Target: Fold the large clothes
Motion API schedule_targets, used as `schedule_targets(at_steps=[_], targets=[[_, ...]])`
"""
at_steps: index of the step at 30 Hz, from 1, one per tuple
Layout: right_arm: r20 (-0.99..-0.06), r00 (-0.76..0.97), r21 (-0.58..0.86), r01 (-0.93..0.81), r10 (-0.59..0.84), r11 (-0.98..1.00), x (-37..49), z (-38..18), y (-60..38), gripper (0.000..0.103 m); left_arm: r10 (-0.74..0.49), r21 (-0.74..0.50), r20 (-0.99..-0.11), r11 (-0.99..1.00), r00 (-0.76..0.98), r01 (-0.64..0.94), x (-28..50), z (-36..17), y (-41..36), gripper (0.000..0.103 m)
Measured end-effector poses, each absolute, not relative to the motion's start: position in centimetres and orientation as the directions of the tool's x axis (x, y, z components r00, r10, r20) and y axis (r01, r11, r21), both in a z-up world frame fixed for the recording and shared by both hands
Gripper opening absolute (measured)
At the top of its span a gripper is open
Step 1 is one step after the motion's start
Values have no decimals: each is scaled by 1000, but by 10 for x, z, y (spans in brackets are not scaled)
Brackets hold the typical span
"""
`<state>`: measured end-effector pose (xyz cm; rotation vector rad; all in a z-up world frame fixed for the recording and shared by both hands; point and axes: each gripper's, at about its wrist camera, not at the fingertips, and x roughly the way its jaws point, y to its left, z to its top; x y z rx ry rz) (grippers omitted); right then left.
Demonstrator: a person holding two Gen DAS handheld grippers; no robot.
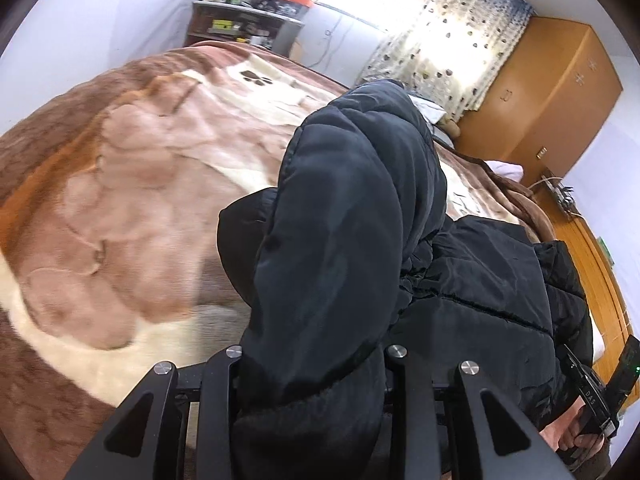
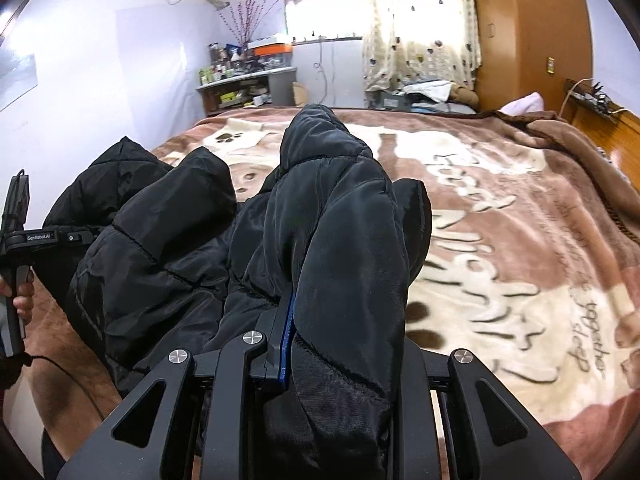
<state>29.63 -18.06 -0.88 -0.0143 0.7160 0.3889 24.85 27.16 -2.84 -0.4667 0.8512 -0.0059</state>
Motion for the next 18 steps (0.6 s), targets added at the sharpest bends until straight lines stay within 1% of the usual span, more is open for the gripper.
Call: schedule_targets(at_steps=[6,13,18], targets=[[-634,686,111,-375,356,920,290,-13,-159,23,-156,-389,-730,895,665,-217,242,-37,293,32],[-675,662,116,-343,327,932,278,-37,-157,23,-150,-375,-775,891,614,-256,244,-70,304,32],[-705,639,134,-306,308,943,270,-56,-163,23,-145,-371,-798,883,586,-287,245,-92,308,37]])
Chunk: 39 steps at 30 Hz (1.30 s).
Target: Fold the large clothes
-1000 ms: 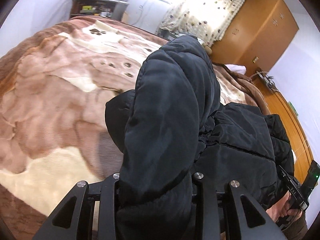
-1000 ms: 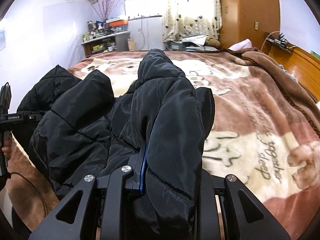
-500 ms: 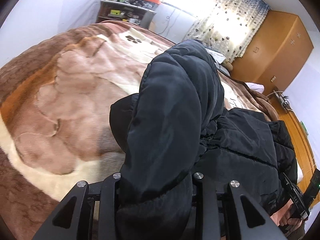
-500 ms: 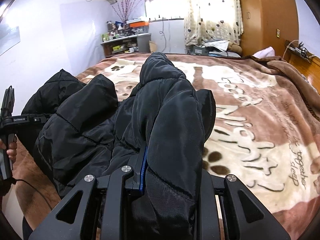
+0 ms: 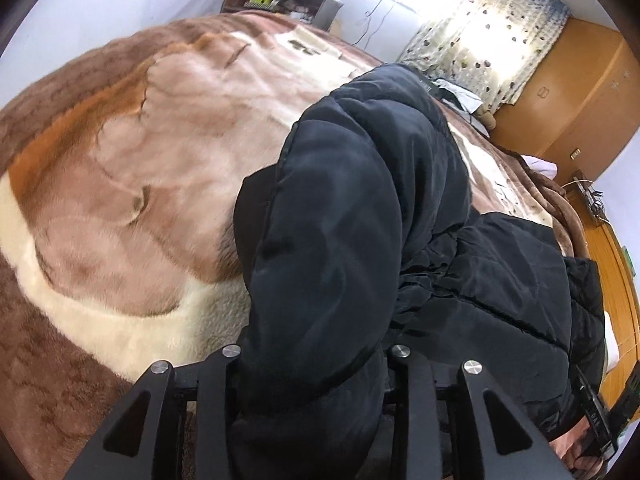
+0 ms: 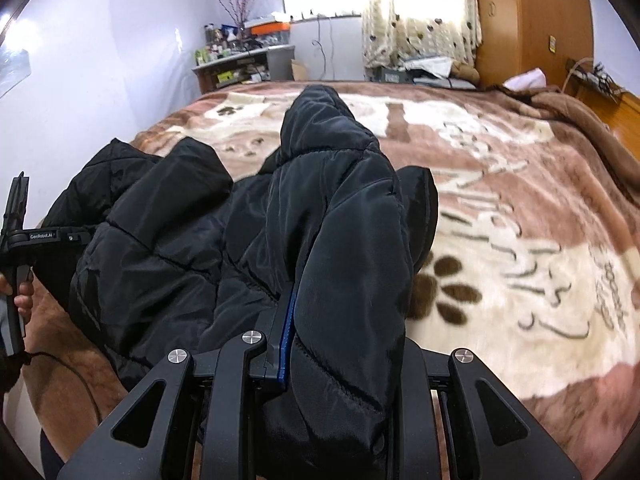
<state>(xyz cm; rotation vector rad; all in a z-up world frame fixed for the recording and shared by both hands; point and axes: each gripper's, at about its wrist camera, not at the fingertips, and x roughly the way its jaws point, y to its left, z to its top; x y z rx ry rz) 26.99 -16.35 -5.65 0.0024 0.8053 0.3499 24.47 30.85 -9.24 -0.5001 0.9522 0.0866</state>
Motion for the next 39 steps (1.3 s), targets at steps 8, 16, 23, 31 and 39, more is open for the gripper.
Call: schedule_targets(at_steps=[8,16,23,31,39], targets=[[-738,604,180,-253,301,950,264,-77,-174,28,-123,-324,-835,898,536,-299,250,-108,310,48],[-759,573,226,-213,309,951,262,-94,-184,34,-112,-304,-851,902,514,-307,251,-115,310,61],[-771,555,249,-188,312,950,260,-96,-187,42,-129,-330,-854,883,505,-333,246,-115,316,70],[-754,623,162,-133,209,978,238,-71,-189,76,-88,-284,-853,905,515,-316,225,-93,304,71],[-710,670,184,-124,219,975,190,-32,-188,76,-26,-231,-822,928,568,-291,173,-49,281,86]])
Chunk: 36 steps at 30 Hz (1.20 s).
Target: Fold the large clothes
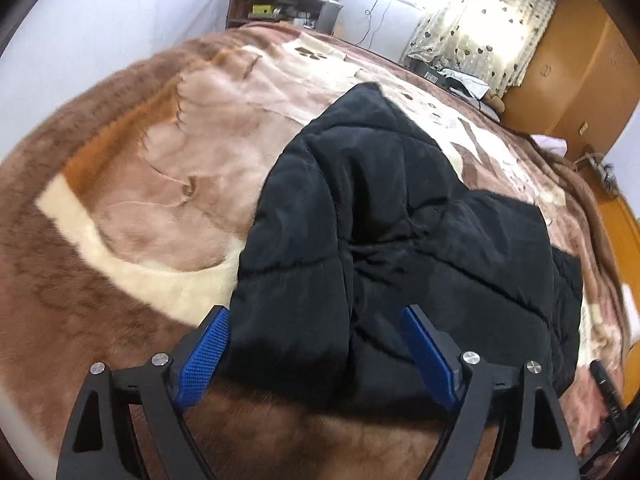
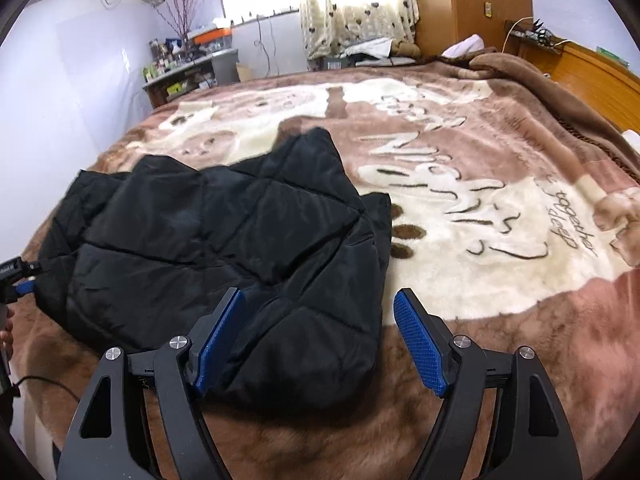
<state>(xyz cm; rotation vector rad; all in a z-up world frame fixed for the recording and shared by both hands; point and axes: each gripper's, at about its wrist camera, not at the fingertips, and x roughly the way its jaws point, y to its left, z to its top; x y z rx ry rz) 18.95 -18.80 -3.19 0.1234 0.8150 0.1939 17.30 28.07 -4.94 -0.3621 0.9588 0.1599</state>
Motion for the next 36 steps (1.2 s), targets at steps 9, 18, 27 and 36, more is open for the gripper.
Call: schedule_targets(at_steps=[9,18,27,36], targets=[[-709,673,143,-154,210,978,137,-14,-152,76,65,-89,-805,969,590,-229,112,-20,234,90],[-709,682,89,-170,182,981,99,-2,-127,76,166,72,-777,982,607,-176,63,-11,175,91],[-713,677,108,-147,180,983,73,-5,-122,76,180,107,-770,982,612,-154,38,-9,145,91],[-732,662,93,-137,161,986,62,-11,-119,76,163,80,-766,984,622,-159,28,-8,136,91]])
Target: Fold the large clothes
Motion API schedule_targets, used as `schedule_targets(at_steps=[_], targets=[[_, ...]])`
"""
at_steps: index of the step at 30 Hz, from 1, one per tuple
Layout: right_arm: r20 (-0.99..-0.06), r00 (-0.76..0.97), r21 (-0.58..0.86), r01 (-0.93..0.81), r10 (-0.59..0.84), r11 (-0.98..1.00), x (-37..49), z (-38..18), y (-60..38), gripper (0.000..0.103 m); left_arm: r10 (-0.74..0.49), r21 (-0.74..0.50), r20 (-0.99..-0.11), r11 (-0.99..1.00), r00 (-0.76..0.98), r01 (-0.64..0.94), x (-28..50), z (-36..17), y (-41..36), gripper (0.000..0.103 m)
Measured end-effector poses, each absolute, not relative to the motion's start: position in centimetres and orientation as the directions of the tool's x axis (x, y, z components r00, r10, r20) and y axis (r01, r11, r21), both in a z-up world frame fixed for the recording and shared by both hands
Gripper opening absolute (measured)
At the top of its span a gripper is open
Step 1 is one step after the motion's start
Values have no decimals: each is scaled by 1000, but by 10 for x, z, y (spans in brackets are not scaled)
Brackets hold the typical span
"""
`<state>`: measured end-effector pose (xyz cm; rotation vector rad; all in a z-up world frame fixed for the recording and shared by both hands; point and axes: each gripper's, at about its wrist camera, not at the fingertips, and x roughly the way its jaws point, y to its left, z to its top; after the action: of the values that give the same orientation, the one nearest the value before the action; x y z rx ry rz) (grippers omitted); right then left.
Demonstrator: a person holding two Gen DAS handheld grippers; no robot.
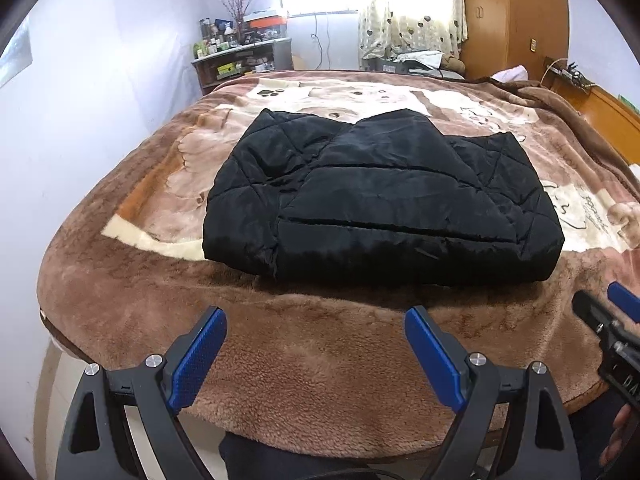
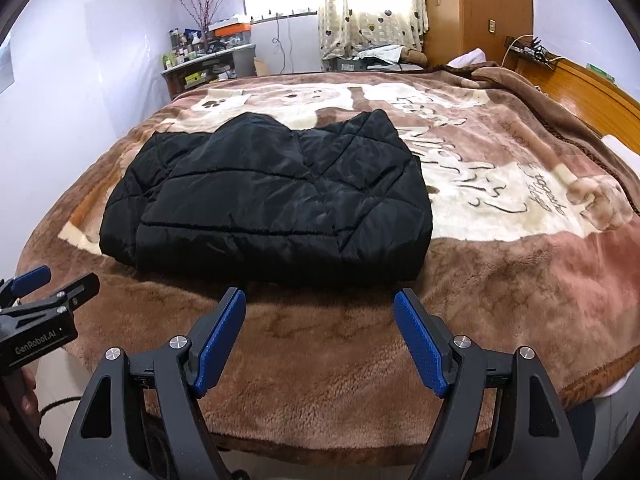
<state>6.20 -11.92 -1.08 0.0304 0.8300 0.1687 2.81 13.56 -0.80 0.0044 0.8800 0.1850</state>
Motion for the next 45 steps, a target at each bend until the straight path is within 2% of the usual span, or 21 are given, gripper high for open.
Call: schedule_targets(at_steps=[21,45], targets=[[-743,650,83,-145,158,986,54,-15,-113,76,93,21,-772,992,629,-122,20,-14,116,91],[-744,650,84,-137,154,987,51,-14,-108,76,150,60,-754,985,639,-160,15,-12,116,91]])
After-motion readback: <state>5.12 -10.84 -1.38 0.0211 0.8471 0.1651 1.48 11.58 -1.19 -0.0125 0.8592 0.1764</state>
